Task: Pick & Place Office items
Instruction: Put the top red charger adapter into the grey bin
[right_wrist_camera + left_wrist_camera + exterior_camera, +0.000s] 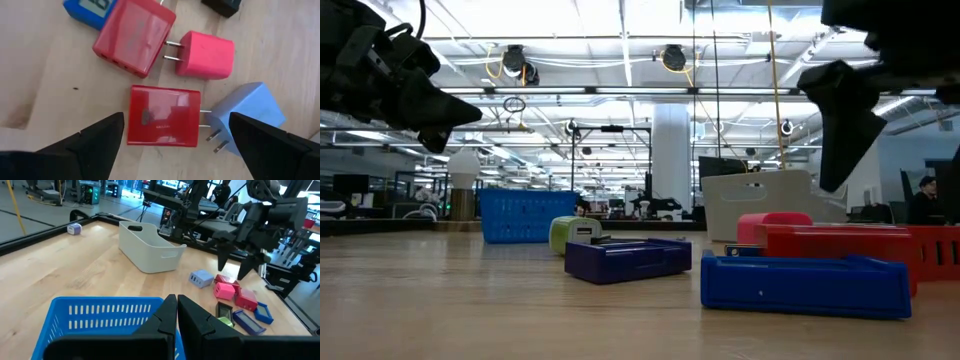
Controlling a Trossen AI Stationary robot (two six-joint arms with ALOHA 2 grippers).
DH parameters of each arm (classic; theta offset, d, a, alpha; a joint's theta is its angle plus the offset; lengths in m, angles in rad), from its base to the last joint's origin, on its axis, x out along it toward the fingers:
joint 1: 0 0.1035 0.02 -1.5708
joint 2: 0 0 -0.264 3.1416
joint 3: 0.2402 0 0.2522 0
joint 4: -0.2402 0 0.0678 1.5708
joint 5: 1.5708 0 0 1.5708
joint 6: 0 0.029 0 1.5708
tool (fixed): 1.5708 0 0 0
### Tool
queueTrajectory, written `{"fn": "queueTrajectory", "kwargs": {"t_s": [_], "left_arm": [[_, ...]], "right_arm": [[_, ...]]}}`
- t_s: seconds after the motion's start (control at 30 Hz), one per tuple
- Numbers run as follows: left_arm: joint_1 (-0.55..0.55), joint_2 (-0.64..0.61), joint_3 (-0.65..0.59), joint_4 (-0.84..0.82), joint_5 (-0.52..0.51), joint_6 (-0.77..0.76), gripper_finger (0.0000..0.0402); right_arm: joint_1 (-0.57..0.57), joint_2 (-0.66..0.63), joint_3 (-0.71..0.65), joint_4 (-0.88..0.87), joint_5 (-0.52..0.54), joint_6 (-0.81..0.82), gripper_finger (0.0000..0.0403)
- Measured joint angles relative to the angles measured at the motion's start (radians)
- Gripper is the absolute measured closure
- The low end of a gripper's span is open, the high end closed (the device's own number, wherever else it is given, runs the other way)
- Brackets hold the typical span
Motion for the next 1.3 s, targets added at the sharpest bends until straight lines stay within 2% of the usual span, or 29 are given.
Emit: {"fn": "queueTrajectory", "kwargs": {"t_s": [0.4, 0.53, 0.8, 1.07, 1.3], "left_arm": [[0.0, 0.0, 0.0, 0.001, 0.001, -0.004, 0.0387], [0.0, 0.0, 0.0, 0.001, 0.002, -0.004, 0.0387], [0.0, 0.0, 0.0, 0.002, 0.002, -0.003, 0.0387], [0.0, 0.0, 0.0, 0.002, 0.002, 0.0, 0.0387], [0.0, 0.0, 0.0, 0.0, 0.002, 0.004, 0.0387]], "right_arm": [[0.0, 0.042, 0.0, 0.001, -0.005, 0.0, 0.0051], [-0.001, 0.042, -0.03, 0.046, -0.059, 0.006, 0.0051], [-0.009, 0.04, -0.081, 0.092, -0.033, 0.045, 0.0051], [-0.016, 0.041, -0.091, 0.153, -0.035, -0.003, 0.0051], [-0.023, 0.042, -0.091, 0.164, -0.078, -0.007, 0.0051]]}}
